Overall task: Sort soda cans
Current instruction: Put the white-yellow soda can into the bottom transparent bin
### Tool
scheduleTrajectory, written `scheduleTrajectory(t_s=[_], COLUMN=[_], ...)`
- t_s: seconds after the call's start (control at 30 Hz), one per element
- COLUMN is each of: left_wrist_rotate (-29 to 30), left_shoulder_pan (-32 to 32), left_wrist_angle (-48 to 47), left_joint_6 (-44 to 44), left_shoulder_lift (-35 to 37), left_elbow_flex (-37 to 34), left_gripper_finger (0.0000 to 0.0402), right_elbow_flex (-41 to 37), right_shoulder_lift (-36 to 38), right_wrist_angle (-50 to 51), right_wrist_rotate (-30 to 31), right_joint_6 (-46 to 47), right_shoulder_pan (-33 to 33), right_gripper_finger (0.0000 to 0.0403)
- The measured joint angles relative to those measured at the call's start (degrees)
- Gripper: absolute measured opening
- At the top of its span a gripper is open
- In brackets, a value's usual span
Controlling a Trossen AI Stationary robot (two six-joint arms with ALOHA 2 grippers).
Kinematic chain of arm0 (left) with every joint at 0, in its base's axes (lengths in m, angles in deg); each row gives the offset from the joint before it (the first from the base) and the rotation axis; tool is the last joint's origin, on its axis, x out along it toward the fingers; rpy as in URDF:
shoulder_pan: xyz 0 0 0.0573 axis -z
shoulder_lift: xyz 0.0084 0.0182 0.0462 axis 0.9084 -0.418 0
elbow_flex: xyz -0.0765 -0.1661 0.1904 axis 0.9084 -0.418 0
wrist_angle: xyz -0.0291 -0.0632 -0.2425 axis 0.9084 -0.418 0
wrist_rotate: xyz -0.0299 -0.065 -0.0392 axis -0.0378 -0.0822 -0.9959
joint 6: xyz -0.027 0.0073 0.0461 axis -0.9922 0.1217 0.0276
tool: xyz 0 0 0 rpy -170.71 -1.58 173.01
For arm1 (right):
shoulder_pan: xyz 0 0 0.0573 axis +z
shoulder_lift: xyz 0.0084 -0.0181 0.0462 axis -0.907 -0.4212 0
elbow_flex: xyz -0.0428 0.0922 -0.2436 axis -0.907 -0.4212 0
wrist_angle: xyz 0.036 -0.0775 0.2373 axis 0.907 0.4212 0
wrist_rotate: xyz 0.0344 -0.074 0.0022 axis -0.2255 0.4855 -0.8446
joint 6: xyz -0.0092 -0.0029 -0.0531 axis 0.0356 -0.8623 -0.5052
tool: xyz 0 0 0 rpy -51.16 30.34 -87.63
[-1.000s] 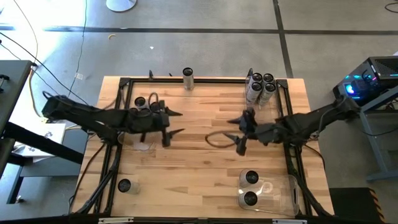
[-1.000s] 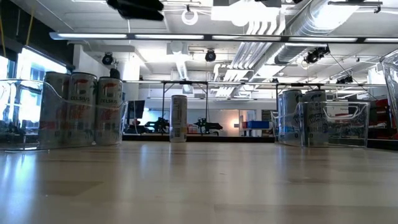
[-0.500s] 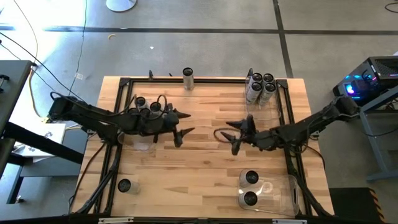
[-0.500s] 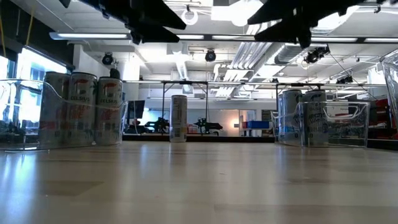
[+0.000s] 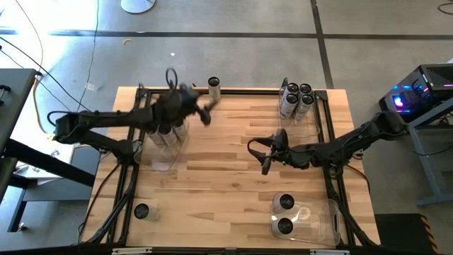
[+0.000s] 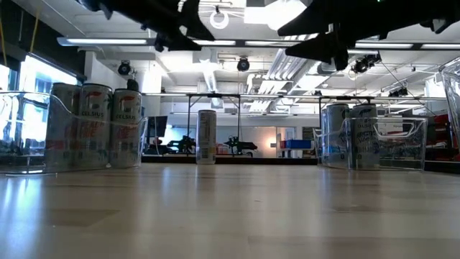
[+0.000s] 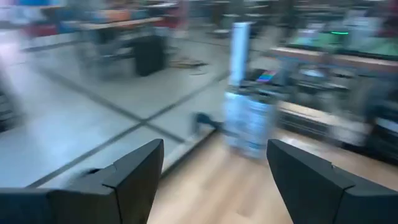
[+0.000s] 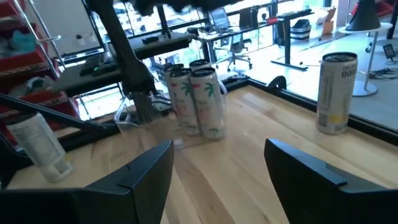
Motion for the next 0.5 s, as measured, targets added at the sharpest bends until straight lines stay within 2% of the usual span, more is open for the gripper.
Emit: scheduleTrajectory(t_s=[0.2, 0.4, 0.5], left_wrist_rotate=[-0.6, -14.53, -16.85], left_shoulder_pan=[-10.63, -19.5, -21.67], left_wrist_angle=[-10.35, -10.8, -9.7], left_joint_6=[0.2, -2.64, -1.91], left_shoulder_lift=[-2.23, -7.4, -11.92], left_elbow_flex=[7.78, 10.7, 11.77], left_gripper_finger=[0.0281, 0.0309, 0.0321], right_elbow_flex=[0.0, 0.02, 0.04], right_shoulder_lift=[-3.43, -4.37, -4.37], right_wrist_angle=[-1.26, -2.81, -3.33], right_wrist_rotate=[-0.07, -2.12, -3.79], right_joint_6=[1.47, 1.28, 1.23], right_shoulder_pan=[-1.14, -2.76, -2.94], right_gripper_finger=[0.0248, 0.0248, 0.0248])
